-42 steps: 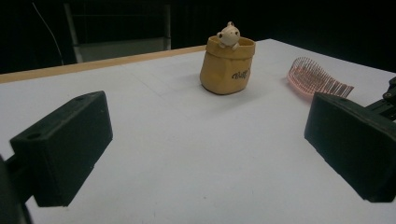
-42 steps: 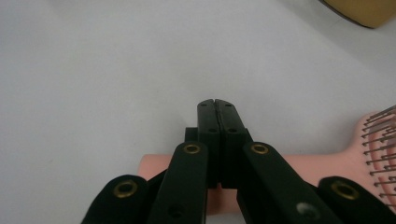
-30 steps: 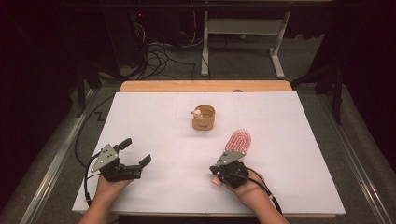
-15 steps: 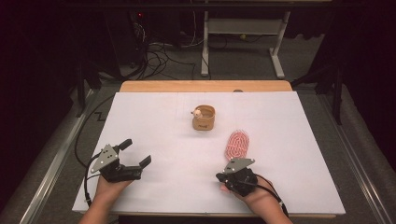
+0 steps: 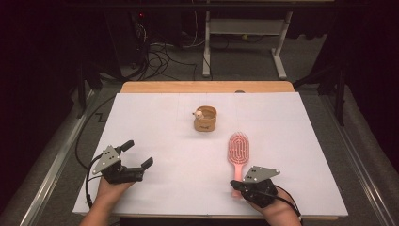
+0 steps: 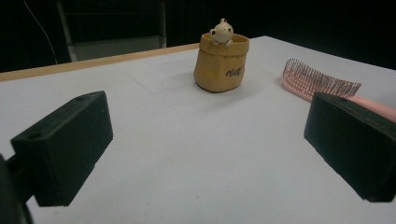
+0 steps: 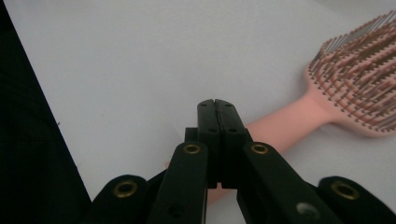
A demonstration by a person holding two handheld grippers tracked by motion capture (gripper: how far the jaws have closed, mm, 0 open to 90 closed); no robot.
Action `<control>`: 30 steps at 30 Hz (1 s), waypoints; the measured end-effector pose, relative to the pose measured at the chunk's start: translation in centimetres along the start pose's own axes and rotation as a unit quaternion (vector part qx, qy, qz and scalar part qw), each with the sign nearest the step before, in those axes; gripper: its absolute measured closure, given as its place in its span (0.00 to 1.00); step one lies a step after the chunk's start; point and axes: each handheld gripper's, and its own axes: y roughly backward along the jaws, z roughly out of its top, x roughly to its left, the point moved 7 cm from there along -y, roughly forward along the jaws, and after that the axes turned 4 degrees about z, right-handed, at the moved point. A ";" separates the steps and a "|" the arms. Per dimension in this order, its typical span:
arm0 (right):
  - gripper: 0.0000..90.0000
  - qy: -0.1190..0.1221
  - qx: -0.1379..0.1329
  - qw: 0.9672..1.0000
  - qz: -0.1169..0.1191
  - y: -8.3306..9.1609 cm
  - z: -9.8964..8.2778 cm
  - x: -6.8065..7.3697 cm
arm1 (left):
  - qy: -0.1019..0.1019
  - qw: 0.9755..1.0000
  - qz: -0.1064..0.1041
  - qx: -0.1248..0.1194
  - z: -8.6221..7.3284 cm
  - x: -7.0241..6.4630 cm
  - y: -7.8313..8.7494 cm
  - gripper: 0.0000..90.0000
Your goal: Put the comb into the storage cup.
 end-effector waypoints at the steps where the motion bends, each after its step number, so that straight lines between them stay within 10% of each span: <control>1: 1.00 -0.002 -0.001 1.000 -0.001 0.1 0.0 0.0 | 0.000 1.000 0.000 0.000 0.0 0.0 0.0 0.02; 30: 1.00 0.037 0.043 0.998 -0.010 -1.6 0.0 1.0 | 0.001 1.000 -0.004 0.007 -0.1 -0.1 0.0 0.02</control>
